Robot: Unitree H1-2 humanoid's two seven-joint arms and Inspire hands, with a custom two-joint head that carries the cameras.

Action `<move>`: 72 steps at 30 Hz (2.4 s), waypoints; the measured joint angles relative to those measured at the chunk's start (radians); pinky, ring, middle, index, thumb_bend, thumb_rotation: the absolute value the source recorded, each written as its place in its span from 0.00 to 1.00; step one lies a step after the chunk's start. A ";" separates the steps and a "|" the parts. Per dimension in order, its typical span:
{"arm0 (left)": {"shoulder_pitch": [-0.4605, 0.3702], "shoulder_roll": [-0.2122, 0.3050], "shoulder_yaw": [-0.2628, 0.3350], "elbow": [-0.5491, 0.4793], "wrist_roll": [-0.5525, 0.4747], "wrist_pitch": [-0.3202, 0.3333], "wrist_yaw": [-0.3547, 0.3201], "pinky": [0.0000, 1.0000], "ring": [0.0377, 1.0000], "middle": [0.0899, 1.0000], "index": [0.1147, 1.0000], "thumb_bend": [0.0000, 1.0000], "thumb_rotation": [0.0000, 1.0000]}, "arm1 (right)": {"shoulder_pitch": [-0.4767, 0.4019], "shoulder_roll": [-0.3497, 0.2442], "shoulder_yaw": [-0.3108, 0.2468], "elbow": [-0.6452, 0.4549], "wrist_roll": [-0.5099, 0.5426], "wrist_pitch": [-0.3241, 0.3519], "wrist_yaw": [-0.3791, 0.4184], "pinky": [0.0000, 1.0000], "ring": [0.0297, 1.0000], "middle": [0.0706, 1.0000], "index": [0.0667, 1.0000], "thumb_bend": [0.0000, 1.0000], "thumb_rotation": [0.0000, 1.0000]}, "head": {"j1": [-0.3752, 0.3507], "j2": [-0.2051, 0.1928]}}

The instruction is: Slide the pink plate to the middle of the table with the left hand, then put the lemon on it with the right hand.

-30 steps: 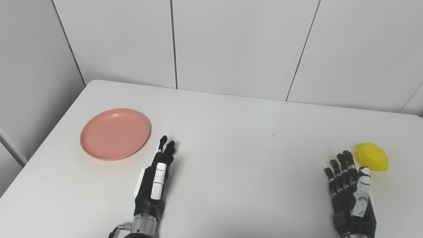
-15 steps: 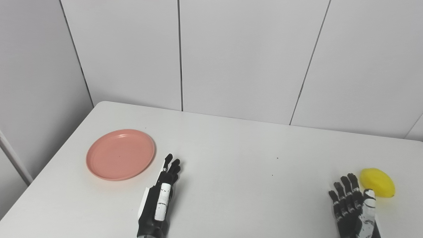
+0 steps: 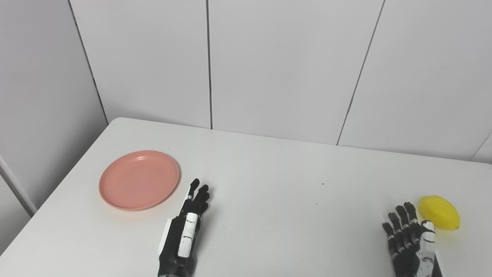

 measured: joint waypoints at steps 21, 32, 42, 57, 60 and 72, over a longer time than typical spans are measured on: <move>-0.089 0.057 0.070 -0.286 -0.106 0.358 0.004 0.96 0.96 0.94 0.96 0.82 0.99 | 0.020 0.008 0.008 -0.026 -0.023 -0.002 -0.019 1.00 1.00 1.00 0.97 0.67 0.99 | 0.002 0.008; -0.241 0.190 0.141 -0.380 -0.149 0.525 -0.002 1.00 0.96 0.95 0.97 0.92 1.00 | 0.020 0.003 0.004 -0.026 -0.016 -0.002 -0.016 1.00 1.00 1.00 0.98 0.68 1.00 | 0.005 0.014; -0.287 0.350 0.257 -0.188 -0.217 0.468 -0.084 0.97 0.95 0.94 0.96 0.97 1.00 | 0.021 0.002 0.002 -0.027 -0.018 -0.001 -0.019 1.00 1.00 0.99 0.97 0.67 1.00 | 0.005 0.018; -0.403 0.479 0.371 0.007 -0.405 0.457 -0.176 0.98 0.96 0.96 1.00 0.97 1.00 | 0.025 -0.005 0.000 -0.028 -0.015 -0.001 -0.017 1.00 1.00 1.00 0.98 0.66 1.00 | 0.009 0.017; -0.416 0.503 0.381 0.040 -0.416 0.456 -0.194 0.96 0.94 0.93 0.99 0.98 1.00 | 0.025 -0.007 0.000 -0.028 -0.010 -0.001 -0.016 1.00 1.00 1.00 0.98 0.67 1.00 | 0.011 0.017; -0.481 0.560 0.431 0.229 -0.433 0.377 -0.261 0.97 0.97 0.97 1.00 1.00 1.00 | 0.026 -0.009 0.000 -0.028 -0.001 -0.001 -0.020 1.00 1.00 1.00 0.99 0.68 1.00 | 0.012 0.022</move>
